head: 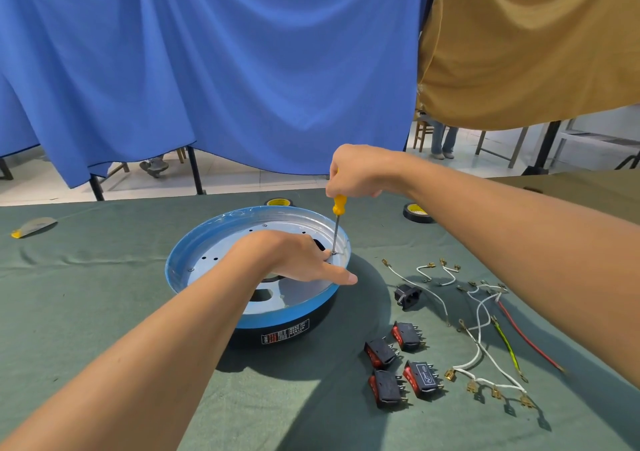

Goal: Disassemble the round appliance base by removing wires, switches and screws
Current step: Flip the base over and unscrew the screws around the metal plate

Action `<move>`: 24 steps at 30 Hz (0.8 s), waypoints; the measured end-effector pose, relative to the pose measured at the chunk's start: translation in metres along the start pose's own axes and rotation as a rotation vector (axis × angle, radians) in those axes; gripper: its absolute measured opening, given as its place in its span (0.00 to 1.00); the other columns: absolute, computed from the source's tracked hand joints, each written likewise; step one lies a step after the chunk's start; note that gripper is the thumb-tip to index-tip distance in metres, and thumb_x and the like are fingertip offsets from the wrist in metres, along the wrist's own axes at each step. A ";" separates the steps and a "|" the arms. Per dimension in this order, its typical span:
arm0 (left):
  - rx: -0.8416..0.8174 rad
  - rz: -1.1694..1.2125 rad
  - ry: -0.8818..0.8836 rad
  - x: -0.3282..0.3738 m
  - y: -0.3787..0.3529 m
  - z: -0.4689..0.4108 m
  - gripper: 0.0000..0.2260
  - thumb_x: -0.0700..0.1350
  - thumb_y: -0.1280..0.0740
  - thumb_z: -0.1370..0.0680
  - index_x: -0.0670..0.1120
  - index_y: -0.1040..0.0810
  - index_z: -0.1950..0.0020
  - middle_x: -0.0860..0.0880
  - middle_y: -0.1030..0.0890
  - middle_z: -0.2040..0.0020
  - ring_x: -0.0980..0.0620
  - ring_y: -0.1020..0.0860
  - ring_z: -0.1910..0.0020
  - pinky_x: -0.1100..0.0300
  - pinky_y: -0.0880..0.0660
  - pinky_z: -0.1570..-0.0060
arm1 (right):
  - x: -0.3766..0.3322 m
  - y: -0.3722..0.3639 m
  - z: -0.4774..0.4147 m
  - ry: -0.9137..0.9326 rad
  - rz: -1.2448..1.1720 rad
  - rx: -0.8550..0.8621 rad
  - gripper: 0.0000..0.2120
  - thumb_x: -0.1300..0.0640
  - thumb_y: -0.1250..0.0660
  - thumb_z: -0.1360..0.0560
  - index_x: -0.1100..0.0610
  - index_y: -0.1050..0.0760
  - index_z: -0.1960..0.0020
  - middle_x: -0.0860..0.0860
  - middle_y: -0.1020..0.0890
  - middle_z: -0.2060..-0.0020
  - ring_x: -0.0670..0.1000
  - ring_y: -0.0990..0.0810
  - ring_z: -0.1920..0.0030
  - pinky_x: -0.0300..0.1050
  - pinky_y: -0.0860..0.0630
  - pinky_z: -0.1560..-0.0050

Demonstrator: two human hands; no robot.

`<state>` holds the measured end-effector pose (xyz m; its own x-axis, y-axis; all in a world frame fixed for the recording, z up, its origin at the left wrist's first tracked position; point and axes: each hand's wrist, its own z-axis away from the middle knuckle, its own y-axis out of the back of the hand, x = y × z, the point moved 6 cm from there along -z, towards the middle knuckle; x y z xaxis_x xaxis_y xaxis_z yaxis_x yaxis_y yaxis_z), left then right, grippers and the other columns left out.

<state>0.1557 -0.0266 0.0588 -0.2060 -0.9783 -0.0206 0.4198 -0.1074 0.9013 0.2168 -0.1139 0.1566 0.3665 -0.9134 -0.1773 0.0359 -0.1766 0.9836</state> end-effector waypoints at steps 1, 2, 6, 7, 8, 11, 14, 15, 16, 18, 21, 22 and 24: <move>0.002 0.000 0.000 0.000 0.000 0.000 0.38 0.75 0.52 0.29 0.59 0.47 0.22 0.47 0.37 0.25 0.42 0.37 0.29 0.53 0.37 0.45 | 0.001 0.000 0.000 -0.008 -0.018 -0.010 0.09 0.57 0.36 0.28 0.58 0.32 0.65 0.54 0.34 0.72 0.52 0.36 0.72 0.42 0.37 0.73; 0.003 0.001 0.000 0.000 0.000 -0.001 0.38 0.75 0.52 0.28 0.59 0.46 0.22 0.47 0.37 0.25 0.42 0.37 0.29 0.53 0.38 0.46 | 0.001 0.000 0.000 -0.013 -0.038 -0.020 0.11 0.57 0.36 0.28 0.57 0.34 0.66 0.53 0.35 0.73 0.52 0.38 0.74 0.41 0.38 0.74; 0.002 0.007 0.001 0.000 0.000 0.000 0.37 0.75 0.52 0.28 0.60 0.47 0.22 0.47 0.39 0.24 0.42 0.39 0.28 0.50 0.37 0.40 | 0.004 0.004 0.001 -0.034 0.003 0.010 0.27 0.42 0.39 0.23 0.57 0.35 0.75 0.49 0.34 0.84 0.50 0.37 0.80 0.39 0.37 0.74; -0.001 0.008 0.002 0.000 0.000 0.000 0.37 0.75 0.52 0.28 0.60 0.47 0.22 0.47 0.39 0.24 0.41 0.39 0.27 0.48 0.37 0.37 | 0.004 0.004 0.001 -0.031 0.025 0.018 0.26 0.43 0.38 0.23 0.57 0.32 0.74 0.49 0.32 0.84 0.50 0.35 0.80 0.39 0.35 0.74; -0.003 0.008 0.002 0.000 -0.001 0.001 0.37 0.75 0.52 0.28 0.60 0.47 0.22 0.47 0.39 0.24 0.41 0.39 0.27 0.47 0.38 0.35 | 0.004 0.003 0.002 -0.028 0.037 0.010 0.22 0.48 0.36 0.23 0.58 0.30 0.73 0.49 0.29 0.82 0.49 0.33 0.79 0.39 0.33 0.74; -0.005 0.007 -0.001 0.000 -0.001 0.001 0.38 0.76 0.52 0.29 0.60 0.47 0.22 0.47 0.39 0.24 0.42 0.39 0.27 0.47 0.37 0.35 | 0.004 0.000 0.002 -0.020 -0.056 -0.060 0.10 0.56 0.33 0.27 0.59 0.25 0.65 0.52 0.25 0.75 0.49 0.31 0.76 0.37 0.33 0.75; -0.006 0.007 0.005 -0.001 -0.001 0.000 0.38 0.76 0.52 0.29 0.61 0.47 0.23 0.48 0.39 0.24 0.42 0.39 0.27 0.47 0.38 0.35 | 0.006 0.000 0.003 -0.028 -0.130 -0.099 0.10 0.53 0.31 0.26 0.59 0.24 0.61 0.52 0.25 0.73 0.49 0.30 0.75 0.36 0.33 0.76; -0.005 0.006 0.005 -0.001 -0.001 -0.001 0.38 0.76 0.52 0.29 0.61 0.47 0.23 0.48 0.39 0.24 0.42 0.39 0.27 0.46 0.38 0.35 | 0.007 0.000 0.003 -0.029 -0.092 -0.081 0.16 0.48 0.32 0.25 0.59 0.26 0.64 0.51 0.26 0.75 0.49 0.30 0.76 0.37 0.33 0.75; -0.003 0.005 0.004 -0.001 -0.001 -0.001 0.38 0.76 0.52 0.29 0.61 0.47 0.23 0.48 0.39 0.24 0.42 0.39 0.27 0.46 0.38 0.35 | 0.007 0.001 0.002 -0.028 -0.026 -0.043 0.22 0.42 0.35 0.24 0.58 0.28 0.68 0.50 0.27 0.78 0.49 0.31 0.77 0.38 0.33 0.75; -0.002 0.006 0.003 -0.001 -0.001 -0.001 0.38 0.76 0.52 0.29 0.61 0.47 0.23 0.48 0.38 0.24 0.42 0.39 0.27 0.46 0.37 0.35 | 0.005 0.004 0.002 -0.017 0.084 0.042 0.27 0.41 0.39 0.23 0.57 0.31 0.73 0.49 0.30 0.83 0.49 0.32 0.78 0.39 0.35 0.75; -0.008 0.004 0.003 0.000 -0.001 0.000 0.38 0.76 0.53 0.29 0.61 0.47 0.23 0.48 0.39 0.24 0.41 0.39 0.27 0.47 0.37 0.35 | 0.003 0.001 0.000 -0.003 0.056 0.004 0.15 0.53 0.34 0.26 0.60 0.27 0.68 0.53 0.27 0.76 0.52 0.30 0.74 0.39 0.34 0.74; -0.008 0.002 0.005 0.000 -0.001 0.000 0.38 0.76 0.53 0.29 0.61 0.48 0.23 0.48 0.39 0.24 0.42 0.39 0.27 0.46 0.37 0.35 | 0.003 -0.001 0.000 -0.002 0.020 -0.024 0.10 0.55 0.34 0.28 0.60 0.26 0.65 0.53 0.27 0.74 0.51 0.31 0.74 0.39 0.34 0.74; -0.007 0.001 0.007 -0.001 -0.001 0.001 0.38 0.76 0.53 0.29 0.61 0.47 0.23 0.48 0.39 0.24 0.42 0.40 0.27 0.46 0.38 0.34 | 0.002 -0.002 0.001 -0.002 -0.031 -0.052 0.09 0.56 0.33 0.29 0.59 0.29 0.65 0.53 0.31 0.75 0.50 0.35 0.77 0.38 0.36 0.76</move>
<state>0.1546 -0.0258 0.0582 -0.1999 -0.9796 -0.0230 0.4262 -0.1080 0.8982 0.2167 -0.1159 0.1543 0.3624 -0.9086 -0.2079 0.0957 -0.1856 0.9780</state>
